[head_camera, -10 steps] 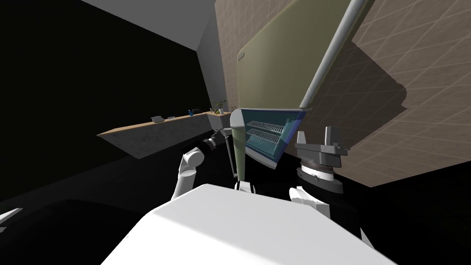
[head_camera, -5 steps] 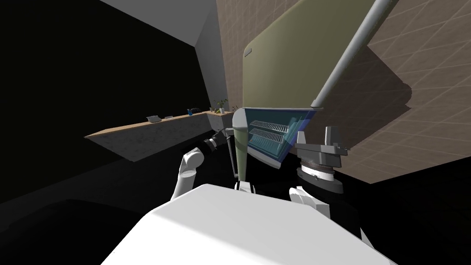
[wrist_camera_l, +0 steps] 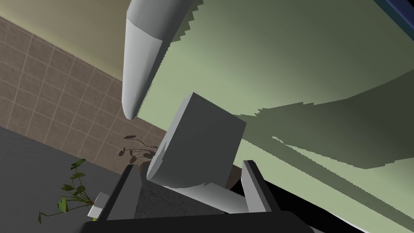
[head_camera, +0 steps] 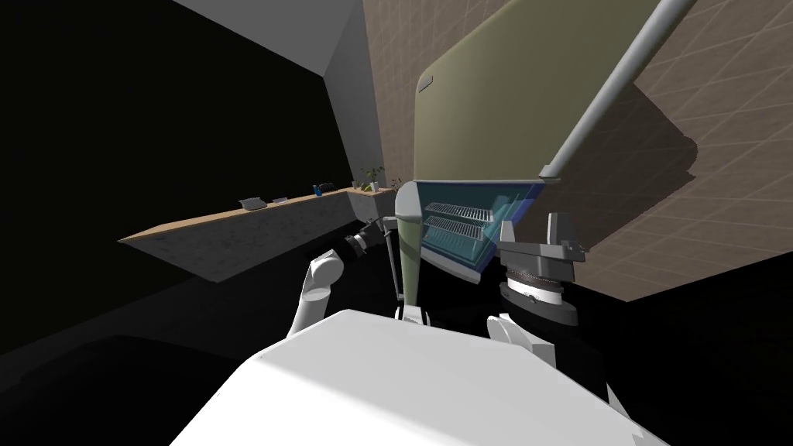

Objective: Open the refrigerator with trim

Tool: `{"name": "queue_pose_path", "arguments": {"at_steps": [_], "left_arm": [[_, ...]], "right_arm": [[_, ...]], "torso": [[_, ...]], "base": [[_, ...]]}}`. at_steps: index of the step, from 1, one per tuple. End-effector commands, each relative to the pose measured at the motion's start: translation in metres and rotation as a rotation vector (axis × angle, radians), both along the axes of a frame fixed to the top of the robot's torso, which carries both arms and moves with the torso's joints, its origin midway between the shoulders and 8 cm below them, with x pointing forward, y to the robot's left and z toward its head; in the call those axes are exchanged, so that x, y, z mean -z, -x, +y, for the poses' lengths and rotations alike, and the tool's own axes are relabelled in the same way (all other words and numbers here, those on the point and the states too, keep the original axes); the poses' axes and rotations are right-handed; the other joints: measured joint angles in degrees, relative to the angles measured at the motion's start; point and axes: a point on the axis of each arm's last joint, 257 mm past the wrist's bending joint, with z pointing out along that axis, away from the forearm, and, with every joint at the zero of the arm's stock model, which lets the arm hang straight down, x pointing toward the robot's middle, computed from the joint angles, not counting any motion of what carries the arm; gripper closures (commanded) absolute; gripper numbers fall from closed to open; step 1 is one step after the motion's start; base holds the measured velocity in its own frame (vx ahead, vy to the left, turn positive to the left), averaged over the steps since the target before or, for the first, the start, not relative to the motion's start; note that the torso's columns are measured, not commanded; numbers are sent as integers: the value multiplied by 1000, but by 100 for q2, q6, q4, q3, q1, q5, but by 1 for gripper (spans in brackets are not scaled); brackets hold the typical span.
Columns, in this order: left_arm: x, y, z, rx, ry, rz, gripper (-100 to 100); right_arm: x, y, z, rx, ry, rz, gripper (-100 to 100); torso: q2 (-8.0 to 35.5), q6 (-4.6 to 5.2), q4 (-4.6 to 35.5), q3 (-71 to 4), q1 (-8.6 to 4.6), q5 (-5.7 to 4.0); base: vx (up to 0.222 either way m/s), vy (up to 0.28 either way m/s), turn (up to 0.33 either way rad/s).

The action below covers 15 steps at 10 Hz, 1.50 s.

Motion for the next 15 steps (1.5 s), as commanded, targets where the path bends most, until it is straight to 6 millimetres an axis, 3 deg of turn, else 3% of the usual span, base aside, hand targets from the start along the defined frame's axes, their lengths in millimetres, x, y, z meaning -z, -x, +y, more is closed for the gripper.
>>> {"name": "queue_pose_path", "arguments": {"at_steps": [1,3,8,15], "left_arm": [[-12,10,-3,35,5,3,-100],[-24,19,-2,57,8,3,-100],[-50,43,-4,112,0,3,-100],[-50,43,-4,112,0,3,-100]], "right_arm": [[0,0,0,0,0,0,0],[0,0,0,0,-1,0,0],[0,0,0,0,-1,0,0],[0,0,0,0,-1,0,0]], "torso": [[-18,4,3,-12,-5,-4],[-18,12,-6,-13,-102,-30],[-18,11,-10,-10,-2,2],[-15,11,-9,-9,-23,-6]], "base": [[92,98,145],[60,-88,137],[-3,-61,115],[0,1,4]]}}
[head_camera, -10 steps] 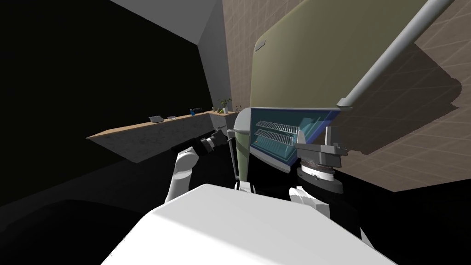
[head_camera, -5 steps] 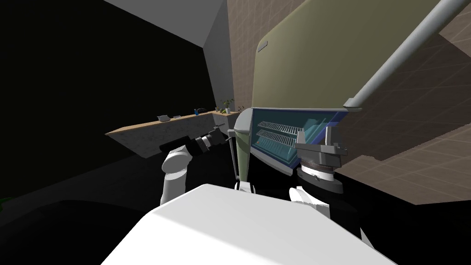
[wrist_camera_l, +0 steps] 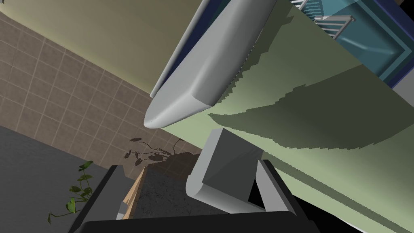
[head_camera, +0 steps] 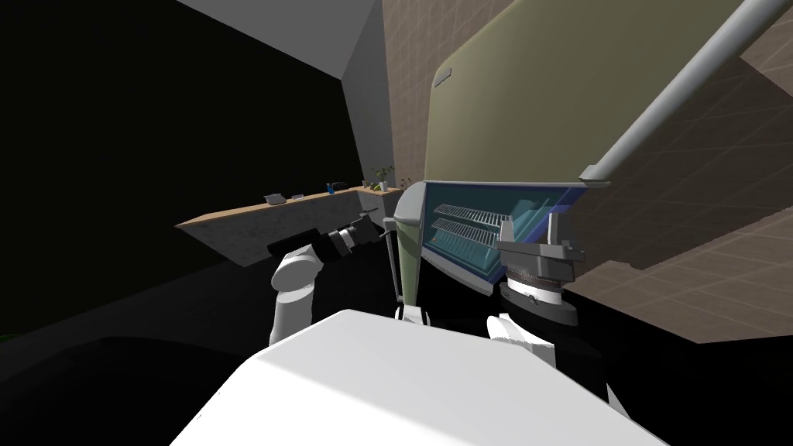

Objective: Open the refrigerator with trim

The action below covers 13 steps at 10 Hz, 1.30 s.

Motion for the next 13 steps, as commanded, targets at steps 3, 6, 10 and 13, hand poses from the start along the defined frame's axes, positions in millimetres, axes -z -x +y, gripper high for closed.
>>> {"name": "queue_pose_path", "arguments": {"at_steps": [3,6,10,13], "left_arm": [[-6,2,2,10,2,1,-100],[-22,10,8,38,5,3,-100],[-39,21,13,71,5,3,-100],[-39,21,13,71,5,3,-100]], "right_arm": [[0,0,0,0,0,0,0],[0,0,0,0,0,0,0],[0,0,0,0,0,0,0],[0,0,0,0,0,0,0]], "torso": [[-1,0,0,-1,7,2],[-2,-1,-1,-1,-2,0],[0,1,0,0,4,1],[-3,0,-1,-2,14,5]], "base": [[-2,-14,27],[-1,-43,119],[-2,-40,84],[0,1,0]]}}
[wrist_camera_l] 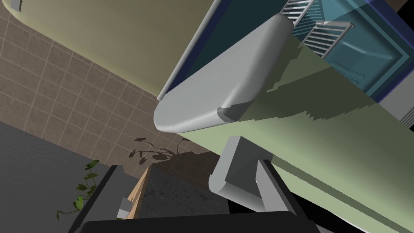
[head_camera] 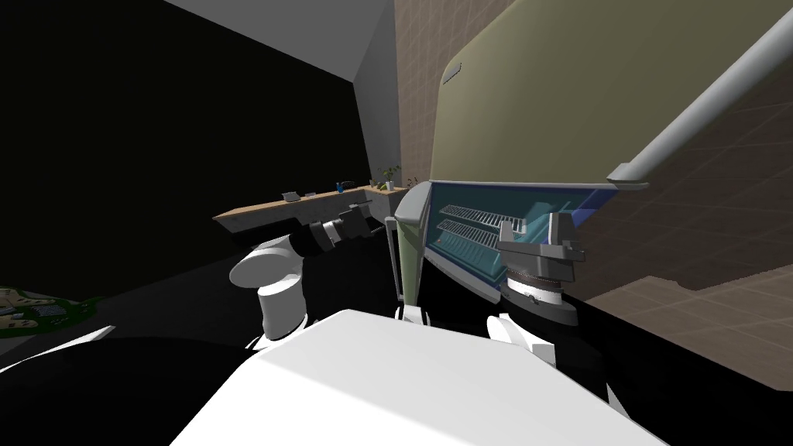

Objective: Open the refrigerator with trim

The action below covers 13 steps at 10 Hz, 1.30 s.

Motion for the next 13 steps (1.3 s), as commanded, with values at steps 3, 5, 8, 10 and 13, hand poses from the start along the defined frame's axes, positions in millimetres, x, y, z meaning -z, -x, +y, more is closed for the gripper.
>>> {"name": "queue_pose_path", "arguments": {"at_steps": [3,5,8,10,13], "left_arm": [[0,0,0,0,0,0,-100],[0,0,0,0,0,0,-100],[-11,4,6,14,1,3,-100],[-22,9,11,28,2,4,-100],[-39,18,18,48,2,4,-100]], "right_arm": [[0,0,0,0,0,0,0],[0,0,0,0,0,0,0],[0,0,0,0,0,0,0],[0,0,0,0,0,0,0],[0,0,0,0,0,0,0]], "torso": [[2,0,1,1,-13,-4],[2,-1,1,1,-11,-3],[1,-2,1,0,-16,-5],[2,0,1,2,-13,-4],[1,0,0,0,-6,-2]], "base": [[1,5,0],[0,-1,5],[-1,-18,59],[-3,-34,63],[-3,-36,78]]}}
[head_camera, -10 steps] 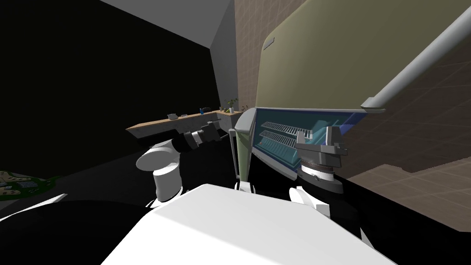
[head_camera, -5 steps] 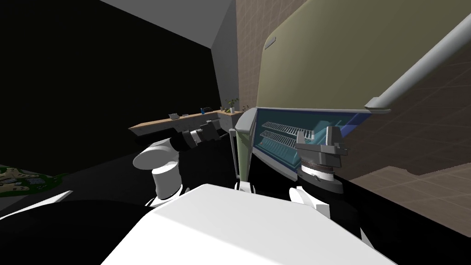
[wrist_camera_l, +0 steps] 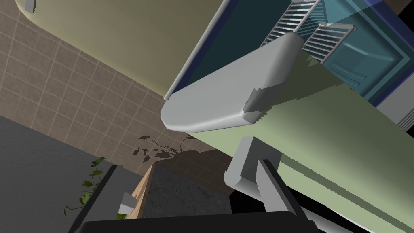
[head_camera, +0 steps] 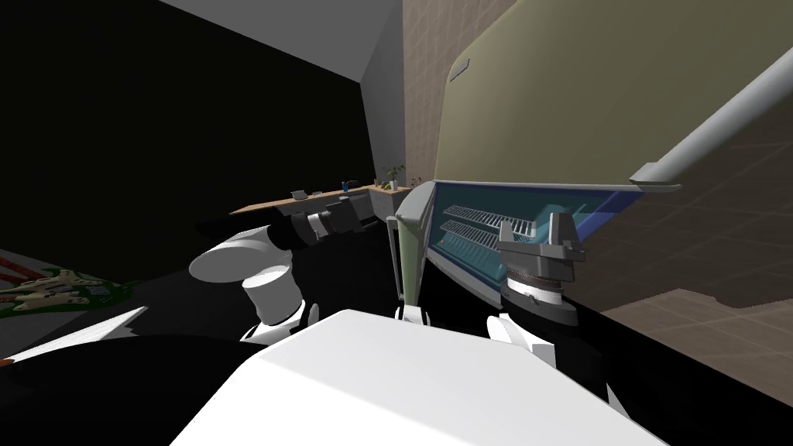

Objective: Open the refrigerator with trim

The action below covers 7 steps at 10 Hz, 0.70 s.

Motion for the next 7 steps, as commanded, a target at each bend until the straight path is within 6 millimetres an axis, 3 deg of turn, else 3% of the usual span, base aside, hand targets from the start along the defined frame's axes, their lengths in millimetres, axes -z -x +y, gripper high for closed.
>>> {"name": "queue_pose_path", "arguments": {"at_steps": [1,7], "left_arm": [[-8,6,4,11,0,2,-100],[-14,9,6,18,-1,1,-100]], "right_arm": [[0,0,0,0,0,0,0],[0,0,0,0,0,0,0]], "torso": [[2,0,0,1,-8,-2],[1,0,0,1,-9,-2]], "base": [[-12,-52,27],[0,-3,9]]}}
